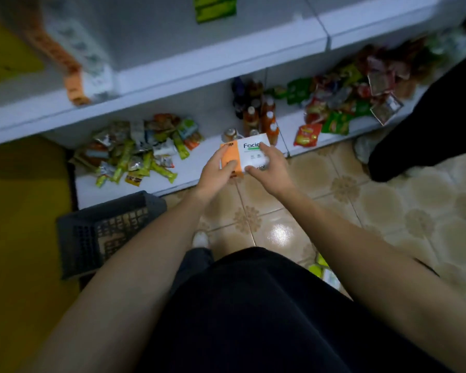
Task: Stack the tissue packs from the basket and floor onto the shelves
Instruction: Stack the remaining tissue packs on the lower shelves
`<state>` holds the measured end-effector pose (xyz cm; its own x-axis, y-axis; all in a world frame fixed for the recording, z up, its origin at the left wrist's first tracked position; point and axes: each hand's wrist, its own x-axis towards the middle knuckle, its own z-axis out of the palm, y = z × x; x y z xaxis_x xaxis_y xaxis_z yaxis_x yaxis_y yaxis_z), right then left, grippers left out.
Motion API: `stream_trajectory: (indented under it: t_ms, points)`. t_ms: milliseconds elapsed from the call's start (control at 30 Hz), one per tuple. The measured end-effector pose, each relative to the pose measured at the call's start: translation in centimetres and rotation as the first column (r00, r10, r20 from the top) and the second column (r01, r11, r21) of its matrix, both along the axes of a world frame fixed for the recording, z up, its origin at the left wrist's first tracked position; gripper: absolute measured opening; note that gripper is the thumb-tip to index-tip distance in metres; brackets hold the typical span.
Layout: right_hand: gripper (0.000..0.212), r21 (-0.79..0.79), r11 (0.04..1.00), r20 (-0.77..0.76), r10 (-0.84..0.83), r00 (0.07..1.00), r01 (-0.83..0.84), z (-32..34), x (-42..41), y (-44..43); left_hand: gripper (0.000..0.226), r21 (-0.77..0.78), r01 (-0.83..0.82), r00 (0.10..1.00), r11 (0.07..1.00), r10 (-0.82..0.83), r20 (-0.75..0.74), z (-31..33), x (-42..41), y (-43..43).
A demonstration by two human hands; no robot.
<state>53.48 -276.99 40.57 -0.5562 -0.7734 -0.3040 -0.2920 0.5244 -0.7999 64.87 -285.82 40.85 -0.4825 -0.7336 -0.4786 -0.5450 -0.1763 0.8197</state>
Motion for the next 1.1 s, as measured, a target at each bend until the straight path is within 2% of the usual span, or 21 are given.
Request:
stream_trajectory:
  t_ms: [333,533,733,867,1000,1100]
  points:
    - [0.07,-0.092,0.956,-0.148,0.263,0.953,-0.278,6.2,8.7,-11.6,0.055,-0.154,-0.236,0.969,0.96,0.221,-0.108,5.7,10.9,-8.7]
    - [0.068,-0.131,0.929,-0.173,0.324,0.93,-0.347,8.7,14.5,-18.8,0.064,-0.198,-0.259,0.961,0.945,0.233,-0.148,8.3,16.8,-15.7]
    - [0.064,-0.12,0.953,-0.125,0.262,0.957,-0.277,9.1,18.1,-25.3,0.079,-0.236,-0.19,0.978,0.953,0.164,-0.128,8.5,20.0,-22.9]
    - [0.062,-0.113,0.976,-0.139,0.169,0.976,-0.185,8.7,19.0,-28.1,0.089,-0.251,-0.08,0.996,0.965,0.067,-0.062,8.1,20.2,-26.9]
    - [0.06,-0.072,0.987,-0.125,0.136,0.983,-0.146,8.0,19.0,-30.4,0.087,-0.257,-0.045,0.998,0.965,0.033,-0.048,6.9,20.0,-29.7]
    - [0.058,-0.072,0.99,-0.081,0.118,0.99,-0.124,7.6,18.5,-31.9,0.079,-0.335,0.009,1.0,0.942,-0.003,0.019,5.9,19.8,-31.4]
